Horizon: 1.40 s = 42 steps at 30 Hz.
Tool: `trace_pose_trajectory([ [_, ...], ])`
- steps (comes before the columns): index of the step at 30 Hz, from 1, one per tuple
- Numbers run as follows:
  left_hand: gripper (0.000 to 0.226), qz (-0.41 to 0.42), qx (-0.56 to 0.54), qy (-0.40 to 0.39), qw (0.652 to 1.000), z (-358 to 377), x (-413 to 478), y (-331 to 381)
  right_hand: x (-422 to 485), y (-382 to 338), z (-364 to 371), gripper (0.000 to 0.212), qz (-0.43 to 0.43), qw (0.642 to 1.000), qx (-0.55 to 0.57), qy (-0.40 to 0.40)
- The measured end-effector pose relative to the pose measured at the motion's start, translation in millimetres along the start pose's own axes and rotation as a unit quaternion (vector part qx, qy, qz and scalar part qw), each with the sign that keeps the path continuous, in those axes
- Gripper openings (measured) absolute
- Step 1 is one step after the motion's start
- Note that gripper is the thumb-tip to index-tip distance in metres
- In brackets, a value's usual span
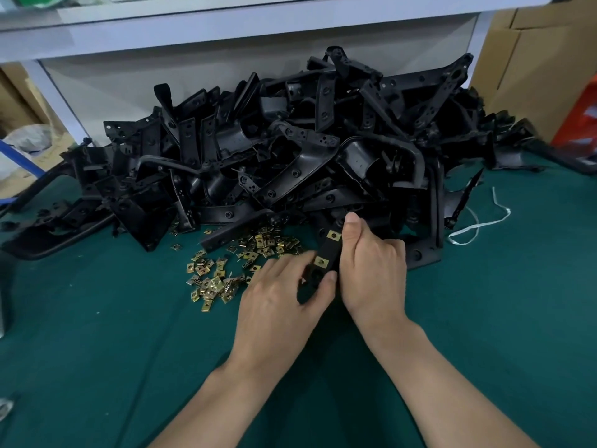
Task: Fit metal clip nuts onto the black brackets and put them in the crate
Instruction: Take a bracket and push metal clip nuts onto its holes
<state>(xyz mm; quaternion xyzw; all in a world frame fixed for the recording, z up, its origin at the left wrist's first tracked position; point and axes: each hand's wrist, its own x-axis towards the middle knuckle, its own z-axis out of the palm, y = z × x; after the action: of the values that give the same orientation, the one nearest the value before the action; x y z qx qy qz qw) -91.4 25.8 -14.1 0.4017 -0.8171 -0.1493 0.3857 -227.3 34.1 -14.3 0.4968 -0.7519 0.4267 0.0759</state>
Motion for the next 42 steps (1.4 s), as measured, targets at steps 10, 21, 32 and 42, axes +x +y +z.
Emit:
trace_pose_trajectory([
  [10, 0.035, -0.009, -0.022, 0.022, 0.999, -19, 16, -28, 6, 4, -14, 0.064, -0.045, 0.949, 0.257, -0.175],
  [21, 0.035, 0.042, -0.023, 0.010, 0.999, -19, 16, -32, 9, 0, -29, 0.032, -0.067, 0.967, 0.169, -0.179],
  [32, 0.030, 0.036, -0.051, 0.041, 0.997, -15, 15, -36, 6, -3, -26, 0.045, -0.061, 0.973, 0.153, -0.164],
  [42, 0.029, 0.058, -0.046, 0.060, 0.995, -12, 16, -40, 3, -3, -23, 0.044, -0.086, 0.972, 0.163, -0.148],
])
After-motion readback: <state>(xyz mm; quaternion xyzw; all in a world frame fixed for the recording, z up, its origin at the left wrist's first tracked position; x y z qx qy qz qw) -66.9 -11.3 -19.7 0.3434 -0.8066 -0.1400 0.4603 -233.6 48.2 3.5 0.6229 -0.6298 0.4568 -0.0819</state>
